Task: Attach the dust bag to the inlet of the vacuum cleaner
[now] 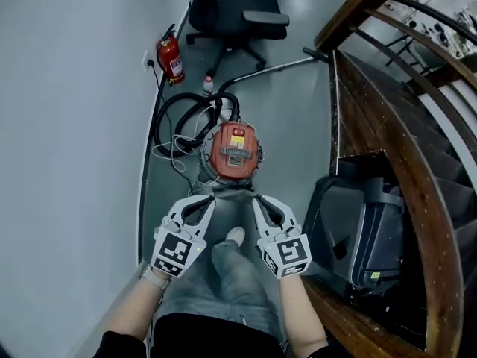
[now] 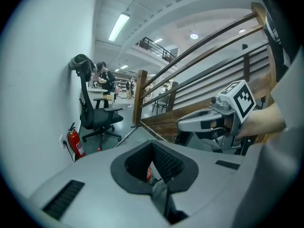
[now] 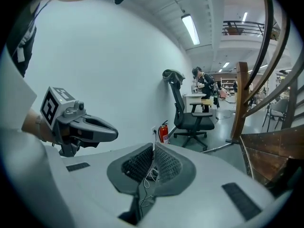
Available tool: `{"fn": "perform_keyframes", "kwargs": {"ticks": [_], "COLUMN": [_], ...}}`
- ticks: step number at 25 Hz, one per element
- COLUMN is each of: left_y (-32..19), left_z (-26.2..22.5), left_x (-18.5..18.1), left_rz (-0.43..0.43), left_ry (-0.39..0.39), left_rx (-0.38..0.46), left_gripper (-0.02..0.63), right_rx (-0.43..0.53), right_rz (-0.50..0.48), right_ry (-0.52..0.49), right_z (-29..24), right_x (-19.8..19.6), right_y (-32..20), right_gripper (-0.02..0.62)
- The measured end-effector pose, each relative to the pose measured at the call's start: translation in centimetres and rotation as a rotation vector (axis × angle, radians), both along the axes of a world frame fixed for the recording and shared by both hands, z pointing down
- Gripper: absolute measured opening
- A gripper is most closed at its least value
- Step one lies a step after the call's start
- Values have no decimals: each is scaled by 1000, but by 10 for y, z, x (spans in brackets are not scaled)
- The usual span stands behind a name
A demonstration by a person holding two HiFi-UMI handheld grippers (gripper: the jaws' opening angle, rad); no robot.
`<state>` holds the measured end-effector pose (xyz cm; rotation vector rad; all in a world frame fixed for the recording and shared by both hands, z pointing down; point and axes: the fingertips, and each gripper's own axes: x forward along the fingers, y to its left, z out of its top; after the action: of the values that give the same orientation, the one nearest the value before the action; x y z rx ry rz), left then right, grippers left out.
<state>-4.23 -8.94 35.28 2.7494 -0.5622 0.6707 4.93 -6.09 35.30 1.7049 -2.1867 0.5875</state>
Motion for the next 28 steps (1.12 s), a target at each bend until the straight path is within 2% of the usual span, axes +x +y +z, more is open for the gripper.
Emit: {"fn": "perform_keyframes", "kwargs": {"ticks": [5,10,18,28], "left_y": [5,3,33,49], "left_z": [-63,-121,-196,-273], "left_x": [-10,-13,-14,-23], "left_rz": [-35,-54,-81,-50], "left_ry": [38,60,72,96], "left_rx": [26,111,144,222], "left_gripper": [15,15,15,15], "right_rx": [52,136,202,281], "right_rz": [-1,-17,-61,-78], "right_ry": [1,17,17,21], "right_z": [-62,-121,-201,-278], "right_x": [-6,-9,-17,-32], "right_y": [5,2,33,56], "right_gripper": [35,36,35,37]}}
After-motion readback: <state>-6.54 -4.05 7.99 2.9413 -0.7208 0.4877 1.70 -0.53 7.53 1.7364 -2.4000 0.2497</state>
